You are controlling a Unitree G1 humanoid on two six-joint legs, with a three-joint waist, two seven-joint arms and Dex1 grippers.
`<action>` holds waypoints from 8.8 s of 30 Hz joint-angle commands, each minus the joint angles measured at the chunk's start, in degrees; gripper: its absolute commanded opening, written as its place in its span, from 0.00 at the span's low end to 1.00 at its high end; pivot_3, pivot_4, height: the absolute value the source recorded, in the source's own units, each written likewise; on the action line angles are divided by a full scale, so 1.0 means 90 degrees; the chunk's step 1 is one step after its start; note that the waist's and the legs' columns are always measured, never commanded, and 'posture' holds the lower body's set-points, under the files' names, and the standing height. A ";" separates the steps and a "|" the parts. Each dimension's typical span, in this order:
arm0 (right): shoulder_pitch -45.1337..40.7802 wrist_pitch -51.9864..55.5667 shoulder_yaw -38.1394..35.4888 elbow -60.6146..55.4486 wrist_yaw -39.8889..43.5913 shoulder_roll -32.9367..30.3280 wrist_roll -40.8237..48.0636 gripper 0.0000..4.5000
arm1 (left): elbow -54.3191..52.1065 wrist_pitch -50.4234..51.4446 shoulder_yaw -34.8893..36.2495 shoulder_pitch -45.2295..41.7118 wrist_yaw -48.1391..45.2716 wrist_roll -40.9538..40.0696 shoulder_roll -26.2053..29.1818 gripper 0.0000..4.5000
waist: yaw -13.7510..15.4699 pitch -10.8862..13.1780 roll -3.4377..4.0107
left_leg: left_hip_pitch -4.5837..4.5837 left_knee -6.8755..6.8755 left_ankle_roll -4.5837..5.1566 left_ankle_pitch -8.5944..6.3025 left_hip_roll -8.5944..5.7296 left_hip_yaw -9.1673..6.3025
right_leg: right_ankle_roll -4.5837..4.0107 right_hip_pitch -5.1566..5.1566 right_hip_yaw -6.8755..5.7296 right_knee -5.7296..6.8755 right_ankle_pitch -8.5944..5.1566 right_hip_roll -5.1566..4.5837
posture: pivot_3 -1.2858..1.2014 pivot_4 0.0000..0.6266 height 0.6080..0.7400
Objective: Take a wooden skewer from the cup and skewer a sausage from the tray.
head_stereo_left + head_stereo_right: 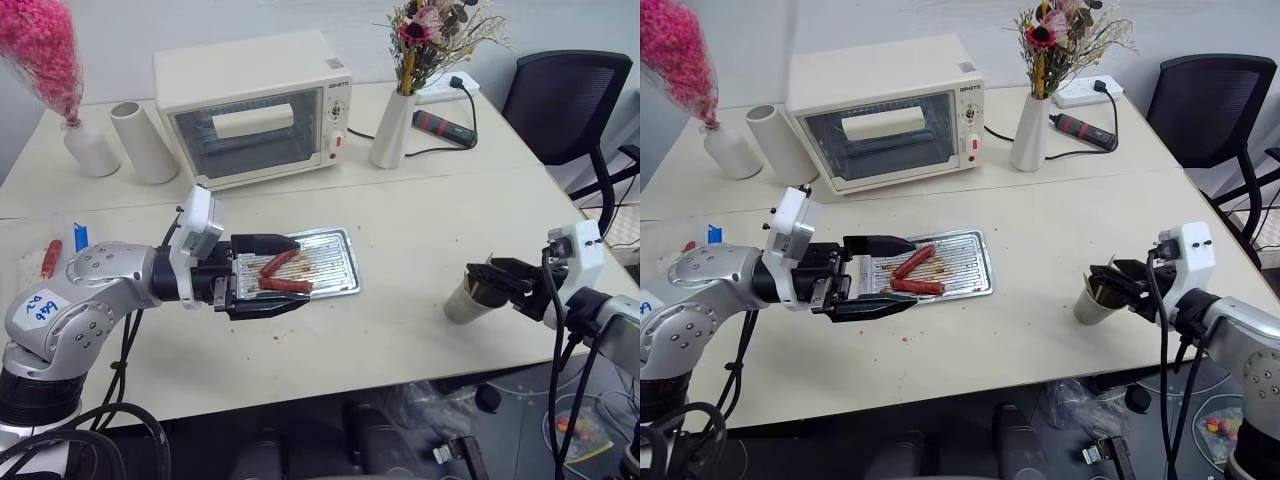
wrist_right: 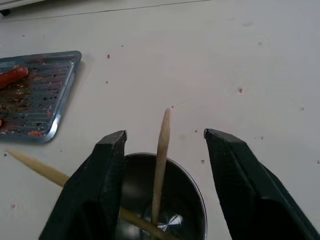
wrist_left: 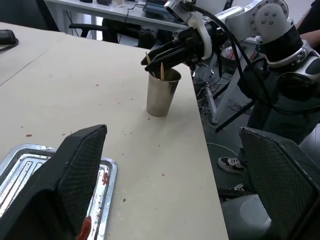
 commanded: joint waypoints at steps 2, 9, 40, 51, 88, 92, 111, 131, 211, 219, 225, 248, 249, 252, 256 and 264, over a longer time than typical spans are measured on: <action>-0.0038 -0.0229 -0.0087 -0.0032 -0.0081 -0.0056 0.0118 0.23 | -0.0169 -0.0038 0.0232 -0.0079 0.0035 -0.0042 0.0023 1.00 | 0.0002 0.0000 0.0000 | 0.0000 0.0000 0.0001 -0.0001 0.0000 0.0000 | 0.0000 -0.0002 -0.0001 -0.0003 0.0000 0.0000 | 0.52 0.24 1.00; -0.0082 -0.0306 -0.0129 -0.0024 -0.0195 -0.0145 0.0211 0.08 | -0.0119 -0.0080 0.0186 -0.0126 0.0025 0.0034 -0.0013 1.00 | 0.0003 0.0000 0.0000 | -0.0003 0.0000 0.0003 -0.0005 0.0001 0.0000 | 0.0005 -0.0002 0.0000 -0.0014 0.0003 -0.0001 | 0.52 0.24 1.00; -0.1925 0.0778 -0.0983 0.0718 -0.0676 -0.1903 0.1853 0.00 | 0.0165 -0.0462 -0.0250 -0.0315 -0.0235 0.0645 -0.0646 1.00 | 0.0019 0.0000 0.0000 | -0.0039 -0.0002 0.0018 -0.0014 0.0000 -0.0006 | 0.0022 -0.0008 -0.0002 -0.0054 0.0013 -0.0015 | 0.52 0.24 1.00; -0.5814 0.1474 0.0030 0.2753 -0.1666 -0.1458 0.2654 0.00 | -0.0004 -0.0569 0.0070 -0.0115 0.0629 0.0728 -0.1188 1.00 | -0.0017 0.0001 0.0004 | -0.0084 0.0000 0.0029 -0.0013 0.0002 0.0000 | 0.0035 -0.0030 0.0000 -0.0066 0.0022 -0.0028 | 0.52 0.24 1.00; -0.6227 -0.0621 0.1311 0.3921 -0.6658 0.2919 0.5983 0.00 | -0.0256 -0.1925 -0.0208 -0.0173 0.3121 0.2535 -0.2967 1.00 | -0.0013 -0.0007 0.0009 | -0.0227 0.0027 0.0022 0.0038 -0.0005 -0.0009 | 0.0031 -0.0227 -0.0025 0.0068 0.0038 -0.0074 | 0.52 0.24 1.00; -0.6157 -0.0770 0.1462 0.3872 -0.6764 0.2864 0.6162 0.00 | -0.0097 -0.2060 -0.0253 -0.0308 0.3092 0.2620 -0.3082 0.82 | -0.0013 -0.0007 0.0009 | -0.0228 0.0027 0.0022 0.0038 -0.0004 -0.0009 | 0.0031 -0.0227 -0.0025 0.0066 0.0038 -0.0074 | 0.52 0.24 1.00; -0.6006 -0.1344 0.1946 0.3666 -0.6930 0.2632 0.6761 0.00 | 0.0181 -0.2253 -0.0287 -0.0549 0.3119 0.2844 -0.3369 0.24 | -0.0011 -0.0007 0.0009 | -0.0229 0.0027 0.0023 0.0038 -0.0002 -0.0009 | 0.0031 -0.0227 -0.0024 0.0065 0.0039 -0.0076 | 0.52 0.24 1.00; -0.5969 -0.1329 0.2051 0.4158 -0.6270 0.2236 0.6543 0.00 | 0.0216 -0.2243 -0.0239 -0.0654 0.3130 0.2857 -0.3449 0.00 | -0.0004 -0.0007 0.0009 | -0.0229 0.0027 0.0023 0.0039 -0.0002 -0.0009 | 0.0030 -0.0227 -0.0025 0.0065 0.0039 -0.0075 | 0.52 0.24 1.00; -0.6340 -0.1274 0.6644 0.2805 0.2768 0.1089 -0.2773 0.48 | -0.1235 -0.0934 0.4324 0.3395 0.1879 0.1084 -0.0092 0.00 | -0.0029 -0.0019 -0.0012 | -0.0209 0.0016 0.0001 0.0034 -0.0012 -0.0039 | -0.0023 -0.0219 -0.0129 0.0078 0.0017 -0.0160 | 0.52 0.24 1.00; -0.5501 -0.1752 0.7155 0.2715 0.2581 0.1442 -0.3215 0.48 | -0.1422 -0.0823 0.4484 0.3505 0.1949 0.0939 -0.0086 0.00 | -0.0023 -0.0021 -0.0017 | -0.0207 0.0016 -0.0002 0.0036 -0.0013 -0.0040 | -0.0023 -0.0219 -0.0129 0.0083 0.0018 -0.0163 | 0.52 0.24 1.00; -0.5369 -0.1897 0.7181 0.2996 0.2456 0.1721 -0.3462 0.48 | -0.1510 -0.0752 0.4668 0.3659 0.1976 0.0849 -0.0062 0.00 | -0.0040 -0.0022 -0.0019 | -0.0201 0.0017 -0.0007 0.0039 -0.0011 -0.0040 | -0.0026 -0.0219 -0.0128 0.0083 0.0016 -0.0159 | 0.52 0.24 1.00; -0.4830 -0.2871 0.7636 0.4029 0.2417 0.2405 -0.4598 0.39 | -0.1570 -0.0667 0.4821 0.3717 0.2093 0.0732 0.0008 0.00 | -0.0044 -0.0035 -0.0039 | -0.0188 0.0017 -0.0017 0.0045 -0.0014 -0.0041 | -0.0029 -0.0215 -0.0129 0.0098 0.0015 -0.0157 | 0.52 0.24 1.00; -0.4822 -0.2861 0.7618 0.4009 0.2437 0.2412 -0.4604 0.36 | -0.1564 -0.0670 0.4820 0.3715 0.2092 0.0733 0.0010 0.00 | -0.0044 -0.0036 -0.0041 | -0.0186 0.0017 -0.0017 0.0045 -0.0014 -0.0041 | -0.0030 -0.0215 -0.0129 0.0102 0.0015 -0.0157 | 0.52 0.24 1.00; -0.4807 -0.2824 0.7564 0.3932 0.2494 0.2414 -0.4614 0.22 | -0.1535 -0.0687 0.4789 0.3697 0.2083 0.0752 0.0021 0.00 | -0.0043 -0.0040 -0.0048 | -0.0181 0.0017 -0.0021 0.0048 -0.0014 -0.0041 | -0.0032 -0.0214 -0.0129 0.0107 0.0014 -0.0158 | 0.52 0.24 1.00; -0.4785 -0.2721 0.7457 0.3826 0.2608 0.2401 -0.4555 0.22 | -0.1466 -0.0702 0.4710 0.3609 0.2075 0.0768 0.0069 0.00 | -0.0034 -0.0041 -0.0050 | -0.0178 0.0017 -0.0026 0.0053 -0.0016 -0.0046 | -0.0039 -0.0214 -0.0132 0.0107 0.0013 -0.0156 | 0.52 0.24 1.00; -0.4813 -0.2648 0.7274 0.3760 0.2783 0.2374 -0.4481 0.22 | -0.1330 -0.0743 0.4537 0.3454 0.1983 0.0836 0.0122 0.00 | -0.0037 -0.0041 -0.0050 | -0.0182 0.0017 -0.0027 0.0053 -0.0015 -0.0048 | -0.0040 -0.0215 -0.0134 0.0121 0.0013 -0.0153 | 0.52 0.24 1.00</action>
